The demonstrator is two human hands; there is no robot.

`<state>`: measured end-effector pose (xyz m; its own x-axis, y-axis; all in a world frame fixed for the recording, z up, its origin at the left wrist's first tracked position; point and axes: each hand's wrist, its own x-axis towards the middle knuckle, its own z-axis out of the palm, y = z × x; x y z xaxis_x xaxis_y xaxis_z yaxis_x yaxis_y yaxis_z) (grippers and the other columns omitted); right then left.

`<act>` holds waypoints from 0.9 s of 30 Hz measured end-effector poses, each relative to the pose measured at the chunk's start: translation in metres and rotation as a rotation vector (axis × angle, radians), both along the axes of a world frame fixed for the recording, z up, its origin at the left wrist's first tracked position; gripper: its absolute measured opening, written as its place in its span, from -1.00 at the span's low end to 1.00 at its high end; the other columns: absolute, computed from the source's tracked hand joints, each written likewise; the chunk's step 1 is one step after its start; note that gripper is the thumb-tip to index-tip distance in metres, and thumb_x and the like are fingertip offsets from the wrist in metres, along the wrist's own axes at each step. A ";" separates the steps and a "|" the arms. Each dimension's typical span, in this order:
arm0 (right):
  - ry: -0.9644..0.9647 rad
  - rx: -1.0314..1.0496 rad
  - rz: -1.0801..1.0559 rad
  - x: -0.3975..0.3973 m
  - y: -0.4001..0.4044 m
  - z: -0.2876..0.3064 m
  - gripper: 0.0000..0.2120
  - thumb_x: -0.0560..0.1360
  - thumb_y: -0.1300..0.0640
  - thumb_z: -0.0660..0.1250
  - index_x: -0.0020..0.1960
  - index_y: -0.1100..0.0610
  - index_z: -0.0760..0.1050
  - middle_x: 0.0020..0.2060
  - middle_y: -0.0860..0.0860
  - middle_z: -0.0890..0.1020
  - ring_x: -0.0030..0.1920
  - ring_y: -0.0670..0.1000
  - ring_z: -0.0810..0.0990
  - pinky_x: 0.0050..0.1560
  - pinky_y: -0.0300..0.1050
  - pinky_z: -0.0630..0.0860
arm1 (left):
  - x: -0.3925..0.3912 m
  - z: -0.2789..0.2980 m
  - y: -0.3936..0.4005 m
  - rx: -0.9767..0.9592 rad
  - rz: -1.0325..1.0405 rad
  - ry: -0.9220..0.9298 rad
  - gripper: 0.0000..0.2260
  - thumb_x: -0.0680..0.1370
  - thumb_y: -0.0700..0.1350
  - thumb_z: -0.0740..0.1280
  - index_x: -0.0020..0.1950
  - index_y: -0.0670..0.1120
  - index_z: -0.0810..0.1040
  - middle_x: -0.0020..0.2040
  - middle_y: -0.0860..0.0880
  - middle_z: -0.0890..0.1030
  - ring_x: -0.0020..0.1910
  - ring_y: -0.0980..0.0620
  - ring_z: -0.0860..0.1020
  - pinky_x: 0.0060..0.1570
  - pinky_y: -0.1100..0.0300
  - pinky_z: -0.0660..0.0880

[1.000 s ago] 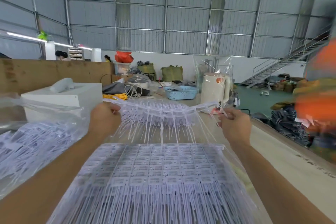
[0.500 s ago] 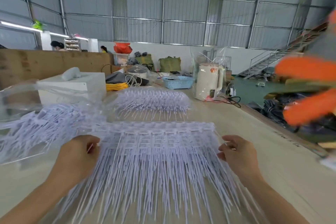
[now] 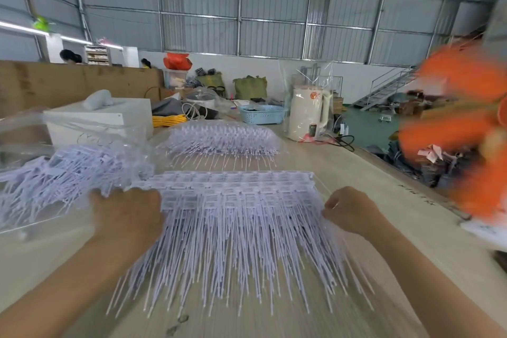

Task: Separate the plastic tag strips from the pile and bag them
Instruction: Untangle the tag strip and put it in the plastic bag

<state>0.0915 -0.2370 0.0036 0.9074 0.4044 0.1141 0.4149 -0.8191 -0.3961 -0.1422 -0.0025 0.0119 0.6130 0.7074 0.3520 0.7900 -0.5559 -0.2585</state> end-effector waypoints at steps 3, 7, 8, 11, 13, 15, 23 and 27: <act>-0.162 0.034 0.072 0.007 0.022 0.009 -0.81 0.51 0.29 0.17 0.01 0.20 0.55 -0.07 0.11 0.62 -0.08 0.08 0.58 -0.14 -0.15 0.48 | 0.051 0.006 -0.013 -0.030 -0.320 -0.086 -0.79 0.60 -0.02 0.14 0.13 0.02 0.53 0.08 0.02 0.59 0.09 0.01 0.52 0.15 0.06 0.40; -0.131 0.060 0.204 0.014 0.055 0.003 -0.65 0.57 0.19 0.17 0.34 0.06 0.43 0.27 0.03 0.52 0.26 0.09 0.47 0.26 -0.05 0.43 | 0.124 0.001 -0.034 -0.231 -0.729 -0.180 -0.73 0.63 -0.04 0.15 0.26 -0.06 0.51 0.19 -0.04 0.54 0.18 -0.01 0.47 0.22 0.06 0.36; -0.116 0.023 0.211 0.018 0.059 -0.001 -0.65 0.58 0.15 0.17 0.36 0.02 0.41 0.31 0.00 0.49 0.30 0.09 0.43 0.30 -0.03 0.40 | 0.136 -0.001 -0.038 -0.264 -0.759 -0.166 -0.70 0.63 -0.02 0.14 0.30 -0.05 0.48 0.22 -0.05 0.52 0.22 -0.03 0.44 0.22 0.06 0.33; -0.168 -0.026 0.194 0.030 0.064 -0.006 -0.65 0.56 0.12 0.21 0.33 0.01 0.43 0.29 -0.01 0.49 0.29 0.08 0.40 0.31 -0.02 0.37 | 0.161 -0.007 -0.044 -0.288 -0.739 -0.083 -0.64 0.61 0.08 0.16 0.32 -0.05 0.47 0.23 -0.10 0.48 0.25 -0.08 0.40 0.23 0.03 0.31; -0.197 0.029 0.229 0.035 0.062 -0.009 -0.64 0.52 0.16 0.26 0.32 0.10 0.45 0.27 0.06 0.46 0.24 0.09 0.44 0.27 -0.05 0.40 | 0.168 -0.011 -0.045 -0.285 -0.721 -0.085 -0.63 0.58 0.11 0.20 0.28 -0.08 0.50 0.20 -0.11 0.47 0.24 -0.10 0.40 0.21 0.00 0.32; -0.208 0.096 0.266 0.038 0.057 -0.011 -0.63 0.49 0.18 0.32 0.30 0.15 0.47 0.24 0.09 0.42 0.17 0.10 0.50 0.21 -0.04 0.44 | 0.170 -0.013 -0.045 -0.363 -0.719 -0.124 -0.62 0.56 0.12 0.25 0.27 -0.08 0.48 0.21 -0.11 0.46 0.25 -0.10 0.39 0.22 0.00 0.34; -0.053 0.390 0.398 0.037 0.028 0.012 -0.94 0.46 0.19 0.40 -0.12 0.16 0.53 -0.29 0.01 0.55 -0.29 -0.05 0.48 -0.31 -0.33 0.38 | 0.158 0.011 -0.046 -0.652 -0.842 -0.310 -0.87 0.57 0.00 0.28 -0.08 -0.02 0.39 -0.15 0.03 0.49 -0.31 0.12 0.44 -0.37 0.25 0.33; 0.317 0.808 0.571 0.021 0.021 0.029 -0.94 0.46 0.38 0.35 -0.16 0.28 0.48 -0.47 0.05 0.55 -0.46 -0.04 0.50 -0.44 -0.27 0.40 | 0.157 0.027 -0.059 -0.761 -0.917 -0.398 -0.85 0.58 0.03 0.25 -0.09 -0.02 0.50 -0.18 0.05 0.56 -0.27 0.05 0.51 -0.23 0.17 0.44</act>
<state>0.1124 -0.2156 0.0328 0.6404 0.6927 0.3318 0.4383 0.0251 -0.8985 0.0150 -0.0618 0.0389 0.9311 0.1829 0.3157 -0.0157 -0.8445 0.5354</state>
